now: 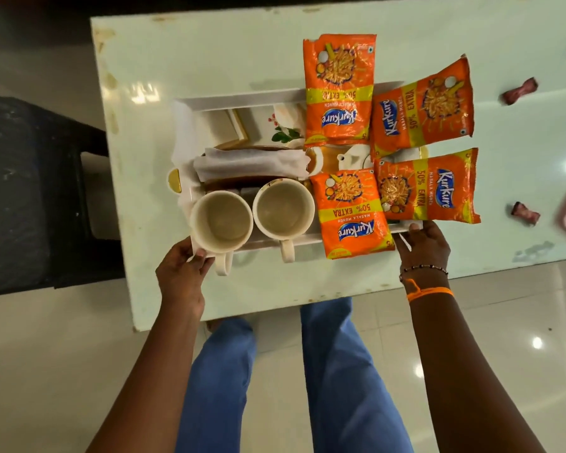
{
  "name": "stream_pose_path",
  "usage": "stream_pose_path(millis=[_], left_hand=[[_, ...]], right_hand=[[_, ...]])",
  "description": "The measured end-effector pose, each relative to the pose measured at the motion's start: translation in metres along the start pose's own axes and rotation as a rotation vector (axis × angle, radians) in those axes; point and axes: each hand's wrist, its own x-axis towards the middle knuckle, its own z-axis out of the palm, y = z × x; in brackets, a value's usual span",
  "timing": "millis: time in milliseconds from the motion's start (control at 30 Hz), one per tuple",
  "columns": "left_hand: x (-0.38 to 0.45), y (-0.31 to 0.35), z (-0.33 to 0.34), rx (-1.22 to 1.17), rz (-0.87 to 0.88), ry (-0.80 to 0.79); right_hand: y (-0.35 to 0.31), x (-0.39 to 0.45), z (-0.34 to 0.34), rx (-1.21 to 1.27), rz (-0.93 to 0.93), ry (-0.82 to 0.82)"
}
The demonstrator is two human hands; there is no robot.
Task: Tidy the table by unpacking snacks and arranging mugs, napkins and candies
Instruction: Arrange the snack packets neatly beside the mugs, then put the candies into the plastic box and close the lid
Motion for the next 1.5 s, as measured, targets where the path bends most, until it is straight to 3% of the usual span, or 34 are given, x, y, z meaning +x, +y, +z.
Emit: stream_pose_path(millis=[433,867,1067,1167,1267,1400,1500], left_hand=[[-0.011,0.004,0.183,-0.001,0.020,-0.023],[-0.020,0.000,0.206,0.049,0.023,0.006],[-0.056,-0.019,0.205,-0.147,-0.142,0.010],[-0.086,-0.042,0.206,-0.077,-0.209,-0.095],[-0.121,-0.063,0.223,0.029,-0.241,-0.261],[-0.162,-0.079,0.260,0.159,-0.254,-0.479],[-0.184,-0.085,0.292,0.271,-0.231,-0.647]], right_hand=[[-0.106,0.134,-0.040,0.026,0.020,-0.002],[-0.107,0.152,-0.046,0.067,0.059,-0.040],[-0.105,0.141,-0.062,0.181,0.105,-0.088],[-0.107,0.126,-0.082,0.087,0.068,-0.122],[-0.119,0.121,-0.115,-0.019,-0.098,-0.091],[-0.137,0.142,-0.168,-0.420,-0.409,0.176],[-0.148,0.173,-0.201,-0.684,-0.489,0.358]])
